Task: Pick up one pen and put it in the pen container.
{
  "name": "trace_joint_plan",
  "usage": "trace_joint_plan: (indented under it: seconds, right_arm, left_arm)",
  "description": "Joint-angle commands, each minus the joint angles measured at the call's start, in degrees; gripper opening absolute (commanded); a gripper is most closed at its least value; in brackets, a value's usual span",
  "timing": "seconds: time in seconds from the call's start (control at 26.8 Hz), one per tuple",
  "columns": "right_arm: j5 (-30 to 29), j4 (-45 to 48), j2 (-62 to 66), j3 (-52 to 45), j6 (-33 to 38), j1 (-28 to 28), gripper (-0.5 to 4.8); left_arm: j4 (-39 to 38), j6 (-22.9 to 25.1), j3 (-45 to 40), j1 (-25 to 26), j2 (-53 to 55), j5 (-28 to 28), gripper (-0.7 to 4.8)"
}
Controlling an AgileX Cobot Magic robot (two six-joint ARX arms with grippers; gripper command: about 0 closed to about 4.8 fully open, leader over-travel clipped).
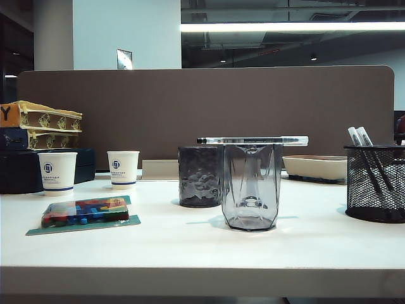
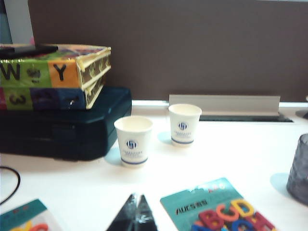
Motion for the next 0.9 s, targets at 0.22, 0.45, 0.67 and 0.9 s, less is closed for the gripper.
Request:
trace_joint_plan:
  seconds: [0.22,0.45,0.67,0.9]
  right_arm:
    - [0.0,1.2,-0.2,-0.3,0.0,0.0,-0.06]
    - [0.1,1.6,-0.2,-0.3,0.0,0.0,-0.07]
    - [0.5,3.8,-0.2,-0.3,1.9,0.0,-0.07]
    - [0.5,8.8,-0.2,-0.2,6.0,0.0,-0.07]
  left_arm:
    - [-2.2,-0.2,0.2,0.0,0.0,0.1,-0.05]
    - [-2.2,-0.2,0.2,0.0,0.0,0.2,-0.05]
    - [-2.0,-0.2,0.2,0.0,0.0,0.2,-0.05]
    - [-0.4,-3.9,0.3,0.0,0.0,0.4,-0.05]
